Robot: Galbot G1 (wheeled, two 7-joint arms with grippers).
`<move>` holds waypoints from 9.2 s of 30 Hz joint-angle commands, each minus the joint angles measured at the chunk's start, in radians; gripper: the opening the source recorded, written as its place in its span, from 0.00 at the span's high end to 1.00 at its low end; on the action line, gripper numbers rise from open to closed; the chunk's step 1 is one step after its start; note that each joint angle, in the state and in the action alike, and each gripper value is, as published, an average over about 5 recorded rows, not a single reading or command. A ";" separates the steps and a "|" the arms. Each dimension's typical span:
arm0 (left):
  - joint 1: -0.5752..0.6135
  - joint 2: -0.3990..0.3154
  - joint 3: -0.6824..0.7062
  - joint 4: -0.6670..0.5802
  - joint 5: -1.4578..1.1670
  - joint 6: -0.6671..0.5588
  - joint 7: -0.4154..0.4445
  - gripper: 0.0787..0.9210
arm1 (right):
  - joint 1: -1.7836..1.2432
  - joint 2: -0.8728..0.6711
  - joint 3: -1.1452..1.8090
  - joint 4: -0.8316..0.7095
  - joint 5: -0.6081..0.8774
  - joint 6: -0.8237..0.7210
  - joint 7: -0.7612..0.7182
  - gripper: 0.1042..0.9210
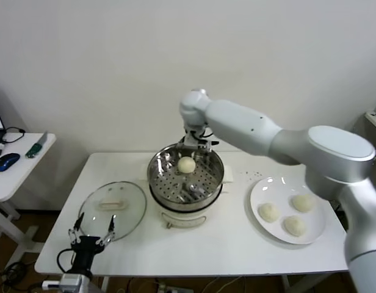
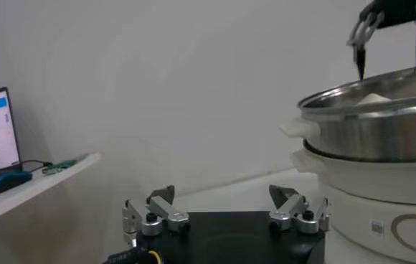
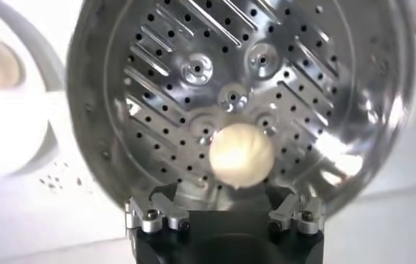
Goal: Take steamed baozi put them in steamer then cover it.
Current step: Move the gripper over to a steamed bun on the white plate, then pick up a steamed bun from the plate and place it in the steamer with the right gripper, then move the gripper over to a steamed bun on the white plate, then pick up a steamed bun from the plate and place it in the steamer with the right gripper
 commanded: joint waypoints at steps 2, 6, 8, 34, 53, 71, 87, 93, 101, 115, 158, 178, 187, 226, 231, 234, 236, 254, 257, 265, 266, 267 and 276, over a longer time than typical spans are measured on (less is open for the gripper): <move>0.004 0.003 0.001 -0.010 -0.013 0.000 0.000 0.12 | 0.166 -0.360 -0.155 0.255 0.487 -0.503 0.121 0.12; 0.010 0.005 0.003 -0.014 -0.021 0.000 0.001 0.12 | 0.182 -0.494 -0.177 0.339 0.592 -0.649 0.129 0.12; 0.013 0.006 0.006 -0.015 -0.022 -0.001 0.001 0.12 | 0.178 -0.557 -0.189 0.359 0.626 -0.684 0.128 0.12; 0.018 -0.005 0.010 -0.016 0.006 0.009 0.001 0.12 | -0.529 -0.767 0.237 0.257 0.363 -0.617 0.085 0.12; 0.015 -0.009 0.004 0.002 0.017 0.010 0.000 0.12 | -0.533 -0.609 0.260 0.112 0.331 -0.580 0.083 0.12; 0.012 -0.007 0.007 0.001 0.018 0.013 0.001 0.12 | -0.506 -0.567 0.241 0.059 0.333 -0.566 0.071 0.24; 0.038 -0.008 0.011 -0.018 0.017 0.007 0.001 0.12 | -0.152 -0.633 -0.001 0.157 0.548 -0.606 0.078 0.29; 0.046 -0.009 0.022 -0.022 0.017 0.004 0.001 0.12 | 0.120 -0.584 -0.187 0.184 0.760 -0.646 0.087 0.29; 0.053 -0.004 0.036 -0.027 0.016 -0.002 0.003 0.12 | 0.335 -0.401 -0.326 0.158 0.996 -0.686 0.117 0.29; 0.071 0.007 0.036 -0.042 0.007 -0.008 0.004 0.12 | 0.216 -0.021 -0.306 0.054 1.107 -0.739 0.205 0.28; 0.050 0.024 0.028 -0.026 0.006 0.002 0.001 0.12 | 0.083 0.089 -0.329 -0.038 0.943 -0.708 0.170 0.12; 0.048 0.033 0.030 -0.034 -0.014 0.003 -0.002 0.12 | 0.345 -0.555 -0.409 0.436 0.784 -0.704 0.122 0.12; 0.058 0.028 0.030 -0.043 -0.014 0.004 -0.003 0.12 | 0.213 -0.825 -0.399 0.526 0.526 -0.659 0.099 0.12; 0.038 -0.004 0.024 -0.013 0.020 0.028 -0.003 0.12 | -0.443 -0.753 0.074 0.244 0.246 -0.565 0.073 0.12; 0.039 -0.005 0.023 -0.012 0.022 0.027 -0.004 0.12 | -0.440 -0.734 0.072 0.232 0.244 -0.561 0.072 0.12; 0.039 -0.004 0.022 -0.013 0.022 0.027 -0.004 0.12 | -0.438 -0.725 0.069 0.227 0.245 -0.559 0.071 0.12; 0.040 -0.005 0.023 -0.014 0.022 0.027 -0.004 0.12 | -0.433 -0.722 0.064 0.227 0.245 -0.557 0.069 0.13; 0.050 -0.005 0.019 -0.025 0.020 0.021 -0.005 0.12 | -0.258 -0.745 -0.040 0.278 0.256 -0.492 0.052 0.29; 0.048 -0.002 0.021 -0.027 0.021 0.024 -0.005 0.12 | -0.104 -0.730 -0.150 0.316 0.259 -0.423 0.029 0.29; 0.045 -0.004 0.029 -0.033 0.027 0.028 -0.004 0.12 | 0.317 -0.553 -0.376 0.374 0.307 -0.239 -0.005 0.29; 0.045 -0.004 0.029 -0.034 0.028 0.028 -0.004 0.12 | 0.342 -0.524 -0.381 0.372 0.310 -0.219 -0.006 0.29; 0.045 -0.004 0.029 -0.035 0.028 0.028 -0.004 0.12 | 0.361 -0.497 -0.383 0.370 0.313 -0.200 -0.008 0.29; 0.044 -0.001 0.028 -0.041 0.032 0.034 -0.004 0.12 | 0.412 -0.258 -0.328 0.359 0.307 -0.056 -0.010 0.28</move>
